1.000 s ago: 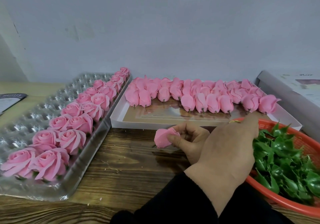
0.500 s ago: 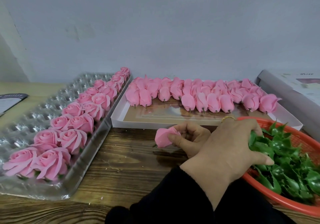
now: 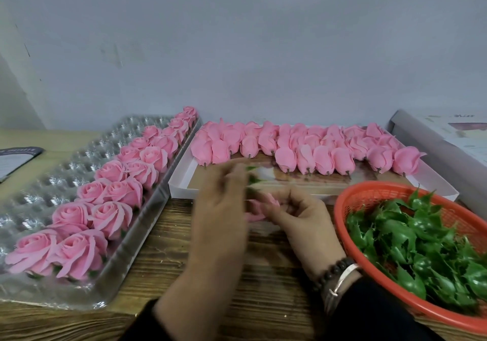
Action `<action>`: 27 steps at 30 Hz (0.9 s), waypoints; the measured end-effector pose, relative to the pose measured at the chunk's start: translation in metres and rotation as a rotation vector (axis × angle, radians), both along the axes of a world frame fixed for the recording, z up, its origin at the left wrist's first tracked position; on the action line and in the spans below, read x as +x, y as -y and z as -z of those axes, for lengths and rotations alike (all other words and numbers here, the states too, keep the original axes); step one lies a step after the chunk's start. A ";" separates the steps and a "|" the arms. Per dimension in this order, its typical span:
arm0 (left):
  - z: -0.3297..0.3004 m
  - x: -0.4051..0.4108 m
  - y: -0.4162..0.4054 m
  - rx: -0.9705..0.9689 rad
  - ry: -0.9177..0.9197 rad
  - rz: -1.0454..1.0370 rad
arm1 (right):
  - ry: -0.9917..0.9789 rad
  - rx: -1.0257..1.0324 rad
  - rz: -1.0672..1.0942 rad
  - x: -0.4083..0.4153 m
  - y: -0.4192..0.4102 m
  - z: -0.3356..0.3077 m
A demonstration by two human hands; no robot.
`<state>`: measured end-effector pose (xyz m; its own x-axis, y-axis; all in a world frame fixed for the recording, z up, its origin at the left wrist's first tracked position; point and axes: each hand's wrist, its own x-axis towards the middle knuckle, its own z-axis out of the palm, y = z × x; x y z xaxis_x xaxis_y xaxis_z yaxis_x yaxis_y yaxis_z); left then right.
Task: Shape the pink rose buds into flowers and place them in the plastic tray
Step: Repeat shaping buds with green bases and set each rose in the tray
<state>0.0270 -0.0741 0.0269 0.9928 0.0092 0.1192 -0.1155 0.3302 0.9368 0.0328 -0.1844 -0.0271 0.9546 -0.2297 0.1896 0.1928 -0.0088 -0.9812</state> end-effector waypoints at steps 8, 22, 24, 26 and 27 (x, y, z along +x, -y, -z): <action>0.040 0.028 -0.045 -0.329 -0.355 -0.125 | 0.059 0.018 0.059 -0.004 -0.008 -0.003; 0.051 0.030 -0.026 -0.353 -0.380 0.248 | 0.182 -0.018 0.164 -0.028 -0.022 -0.014; 0.052 0.029 -0.026 -0.304 -0.366 0.232 | 0.210 -0.037 0.185 -0.029 -0.022 -0.015; 0.052 0.029 -0.025 -0.289 -0.352 0.241 | 0.226 -0.060 0.195 -0.030 -0.024 -0.016; 0.053 0.028 -0.024 -0.289 -0.342 0.256 | 0.217 -0.078 0.192 -0.030 -0.024 -0.016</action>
<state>0.0549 -0.0502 -0.0258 0.9493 -0.2546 -0.1846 0.3002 0.5586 0.7732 0.0030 -0.1602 -0.0115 0.8303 -0.3792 0.4084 0.3850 -0.1395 -0.9123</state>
